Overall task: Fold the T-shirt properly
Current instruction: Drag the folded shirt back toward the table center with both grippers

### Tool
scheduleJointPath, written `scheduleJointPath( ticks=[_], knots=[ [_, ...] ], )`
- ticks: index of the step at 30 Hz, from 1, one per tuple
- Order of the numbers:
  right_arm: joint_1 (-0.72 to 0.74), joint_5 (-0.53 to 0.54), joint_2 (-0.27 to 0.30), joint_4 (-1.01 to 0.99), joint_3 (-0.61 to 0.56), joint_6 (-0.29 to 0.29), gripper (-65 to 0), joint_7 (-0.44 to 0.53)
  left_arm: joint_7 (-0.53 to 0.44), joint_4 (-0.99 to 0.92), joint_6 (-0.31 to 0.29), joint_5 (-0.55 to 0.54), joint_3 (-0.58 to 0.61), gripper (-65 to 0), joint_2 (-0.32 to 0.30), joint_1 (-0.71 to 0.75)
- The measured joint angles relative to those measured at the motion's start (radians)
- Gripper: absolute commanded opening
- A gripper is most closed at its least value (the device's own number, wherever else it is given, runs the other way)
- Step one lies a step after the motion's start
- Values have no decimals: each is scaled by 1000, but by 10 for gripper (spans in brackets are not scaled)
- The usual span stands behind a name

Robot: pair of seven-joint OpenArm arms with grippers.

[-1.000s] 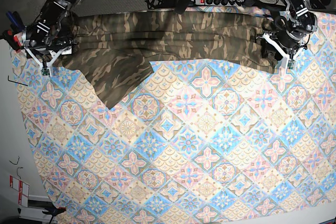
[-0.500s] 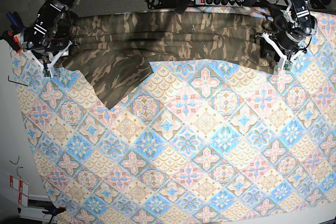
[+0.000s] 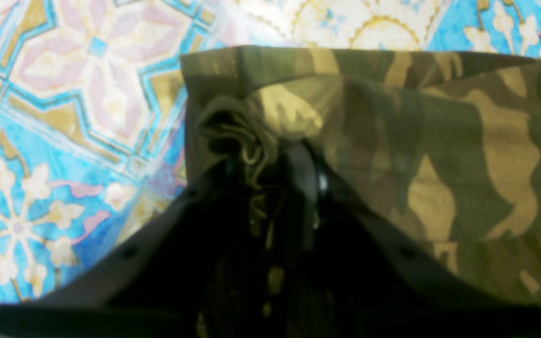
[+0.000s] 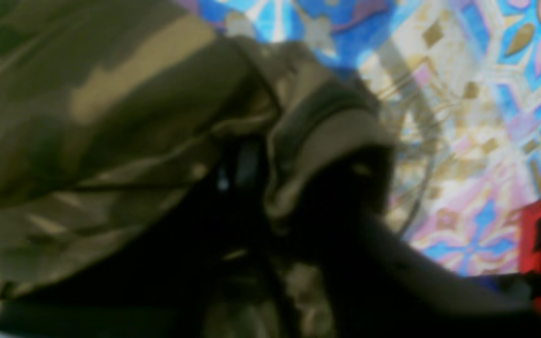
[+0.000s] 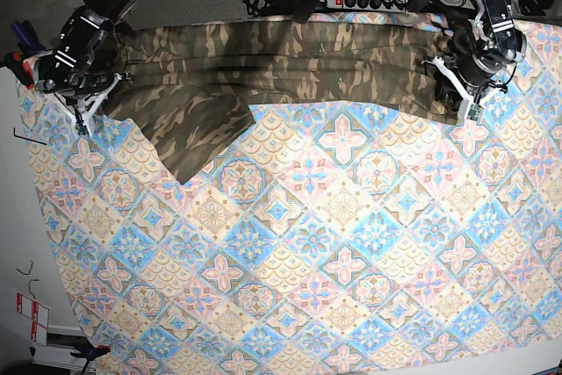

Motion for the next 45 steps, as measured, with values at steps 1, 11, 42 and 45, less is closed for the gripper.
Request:
scheduleJointPath(
  ticks=[1, 11, 42, 45],
  knots=[
    [-1, -1, 2, 10, 0, -8, -501, 3, 1, 0, 0, 0, 0, -557, -3, 0],
    [-7, -19, 2, 37, 139, -26, -323, 11, 0, 0, 0, -3, 0, -557, -5, 0],
    [393, -406, 105, -632, -33, -103, -628, -70, 183, -318, -3, 243, 10, -605, 66, -415],
    [433, -419, 116, -671, -29, -84, -628, -133, 179, -334, -4, 264, 13, -606, 67, -438]
  ],
)
